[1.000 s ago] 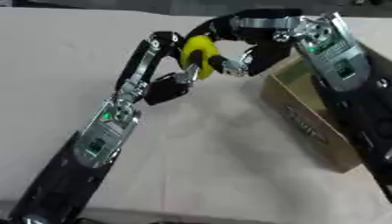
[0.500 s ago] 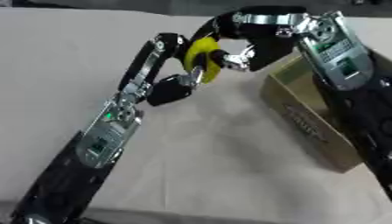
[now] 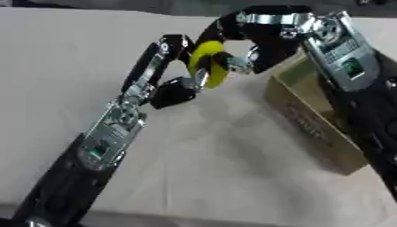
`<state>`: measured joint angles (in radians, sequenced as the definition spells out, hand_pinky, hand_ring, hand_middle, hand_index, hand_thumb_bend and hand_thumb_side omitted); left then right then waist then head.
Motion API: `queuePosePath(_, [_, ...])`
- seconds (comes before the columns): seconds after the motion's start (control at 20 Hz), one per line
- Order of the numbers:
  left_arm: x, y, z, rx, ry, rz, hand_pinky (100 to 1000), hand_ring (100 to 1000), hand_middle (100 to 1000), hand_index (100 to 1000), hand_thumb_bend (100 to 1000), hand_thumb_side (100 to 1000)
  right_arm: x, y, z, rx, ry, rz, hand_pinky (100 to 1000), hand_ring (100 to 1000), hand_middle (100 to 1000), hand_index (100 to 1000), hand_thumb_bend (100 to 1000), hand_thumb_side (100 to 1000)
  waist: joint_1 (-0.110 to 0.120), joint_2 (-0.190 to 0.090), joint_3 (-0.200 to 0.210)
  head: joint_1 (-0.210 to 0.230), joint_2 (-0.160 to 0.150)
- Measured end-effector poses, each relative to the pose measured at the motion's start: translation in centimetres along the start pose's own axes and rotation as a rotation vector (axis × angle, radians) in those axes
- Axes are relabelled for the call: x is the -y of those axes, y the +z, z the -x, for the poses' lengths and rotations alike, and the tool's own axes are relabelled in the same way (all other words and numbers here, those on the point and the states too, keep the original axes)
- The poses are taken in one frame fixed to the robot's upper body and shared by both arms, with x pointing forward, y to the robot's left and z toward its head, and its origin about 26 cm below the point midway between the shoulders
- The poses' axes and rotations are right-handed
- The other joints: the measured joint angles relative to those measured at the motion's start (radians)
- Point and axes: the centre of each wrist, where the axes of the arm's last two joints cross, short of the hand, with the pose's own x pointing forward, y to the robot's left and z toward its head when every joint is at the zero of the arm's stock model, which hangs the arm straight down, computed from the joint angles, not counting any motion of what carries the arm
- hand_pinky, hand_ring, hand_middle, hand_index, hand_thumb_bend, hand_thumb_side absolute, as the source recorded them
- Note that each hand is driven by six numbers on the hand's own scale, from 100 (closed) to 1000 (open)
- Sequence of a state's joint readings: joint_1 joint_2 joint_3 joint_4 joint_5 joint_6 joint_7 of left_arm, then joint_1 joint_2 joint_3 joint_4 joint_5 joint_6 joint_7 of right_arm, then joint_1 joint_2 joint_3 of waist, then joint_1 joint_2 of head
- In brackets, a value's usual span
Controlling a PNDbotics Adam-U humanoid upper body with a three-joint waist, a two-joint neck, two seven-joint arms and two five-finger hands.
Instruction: Pick up the objects with one hand, pass them to the other hand, and then place them into the box on the other side of the table.
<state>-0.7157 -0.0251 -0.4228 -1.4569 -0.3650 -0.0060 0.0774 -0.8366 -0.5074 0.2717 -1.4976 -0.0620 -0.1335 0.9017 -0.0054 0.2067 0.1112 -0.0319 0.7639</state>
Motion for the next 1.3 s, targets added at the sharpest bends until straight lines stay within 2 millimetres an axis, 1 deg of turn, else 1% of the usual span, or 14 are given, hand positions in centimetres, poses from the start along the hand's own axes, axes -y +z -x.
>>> queuePosePath(0.25, [-0.2, 0.0, -0.4, 0.011, 0.0, -0.003, 636, 425, 492, 599, 100, 331, 0.1, -0.1, -0.1, 0.007, 0.018, -0.001, 938, 760, 675, 694, 100, 207, 0.0, 0.0, 0.001, -0.001, 0.0])
queuePosePath(0.5, [-0.3, -0.1, -0.6, 0.016, -0.001, 0.006, 637, 425, 492, 600, 100, 327, 0.1, 0.0, -0.1, 0.001, 0.019, -0.004, 912, 715, 642, 666, 100, 203, 0.0, 0.0, 0.001, -0.002, 0.0])
queuePosePath(0.65, [-0.4, -0.3, -1.0, 0.031, -0.003, 0.015, 638, 425, 493, 601, 100, 326, 0.0, -0.1, 0.1, -0.012, 0.004, -0.01, 881, 643, 590, 609, 100, 205, 0.0, 0.0, 0.001, -0.004, 0.0])
queuePosePath(0.8, [-0.5, -0.3, -1.0, 0.032, -0.003, 0.026, 640, 426, 495, 606, 100, 314, 0.1, -0.1, 0.0, -0.019, -0.009, -0.01, 855, 589, 524, 528, 100, 208, 0.0, 0.0, 0.0, -0.005, 0.0])
queuePosePath(0.85, [-0.5, -0.3, -1.0, 0.032, -0.004, 0.029, 642, 428, 498, 612, 100, 294, 0.1, -0.1, 0.0, -0.02, -0.014, -0.009, 846, 575, 503, 502, 100, 208, 0.0, 0.0, 0.0, -0.005, 0.0])
queuePosePath(0.95, [-0.5, -0.3, -1.1, 0.033, -0.004, 0.031, 647, 433, 501, 617, 100, 242, 0.2, 0.0, 0.0, -0.021, -0.025, -0.006, 836, 563, 484, 478, 100, 209, 0.0, 0.0, 0.0, -0.006, 0.0])
queuePosePath(1.0, [-0.5, -0.3, -1.2, 0.034, -0.005, 0.033, 653, 438, 506, 624, 100, 201, 0.2, 0.0, 0.0, -0.022, -0.029, -0.005, 828, 549, 469, 459, 100, 210, 0.0, 0.0, 0.0, -0.006, 0.0])
queuePosePath(1.1, [-0.5, -0.4, -1.2, 0.034, -0.008, 0.037, 661, 446, 515, 638, 100, 172, 0.2, 0.0, 0.0, -0.022, -0.039, -0.003, 814, 524, 444, 427, 100, 214, 0.0, 0.0, 0.0, -0.006, 0.0])
queuePosePath(1.2, [-0.6, -0.4, -1.4, 0.037, -0.016, 0.039, 673, 458, 524, 654, 100, 170, 0.3, 0.1, 0.0, -0.023, -0.053, 0.002, 805, 506, 426, 407, 100, 218, 0.0, 0.0, -0.001, -0.006, 0.0])
queuePosePath(1.3, [-0.7, -0.5, -1.5, 0.039, -0.031, 0.038, 692, 477, 541, 685, 159, 193, 0.4, 0.2, 0.0, -0.023, -0.069, 0.007, 799, 493, 411, 388, 100, 244, 0.0, 0.0, -0.001, -0.006, 0.0])
